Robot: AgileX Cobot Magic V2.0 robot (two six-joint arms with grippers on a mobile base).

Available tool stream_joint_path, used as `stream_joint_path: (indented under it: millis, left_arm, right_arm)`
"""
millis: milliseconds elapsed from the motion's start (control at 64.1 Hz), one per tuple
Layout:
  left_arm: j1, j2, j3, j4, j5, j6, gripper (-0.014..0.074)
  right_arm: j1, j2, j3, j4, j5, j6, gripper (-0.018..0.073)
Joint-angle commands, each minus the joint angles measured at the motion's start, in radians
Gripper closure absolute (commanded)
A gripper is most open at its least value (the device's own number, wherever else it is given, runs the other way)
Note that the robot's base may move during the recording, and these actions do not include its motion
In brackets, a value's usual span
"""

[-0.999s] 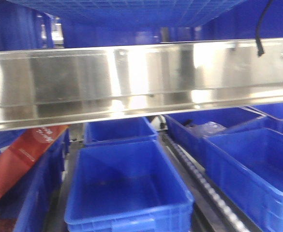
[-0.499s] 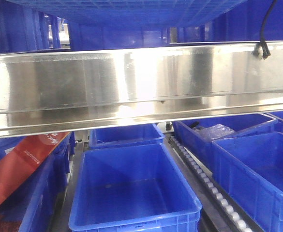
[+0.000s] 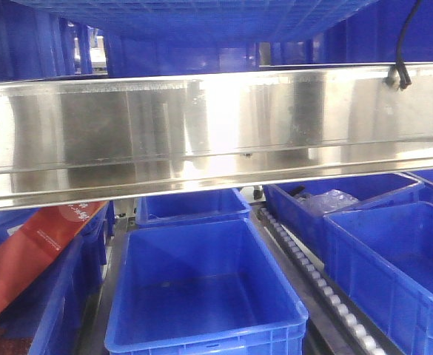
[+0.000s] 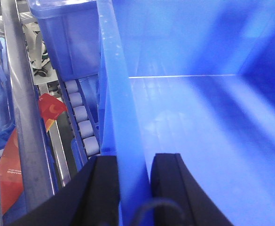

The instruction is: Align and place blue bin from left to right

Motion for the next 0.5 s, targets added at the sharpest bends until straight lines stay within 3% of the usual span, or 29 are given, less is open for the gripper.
stream_joint_path:
  millis: [0, 484]
  left_arm:
    - [-0.027, -0.04, -0.02, -0.146, -0.069, 0.021, 0.0708]
    - [-0.027, -0.04, -0.02, -0.146, -0.143, 0.021, 0.0708]
  right_arm:
    - [0.01, -0.013, -0.014, 0.054, -0.113, 0.016, 0.0629]
    - [0.01, -0.013, -0.014, 0.054, -0.113, 0.016, 0.0629]
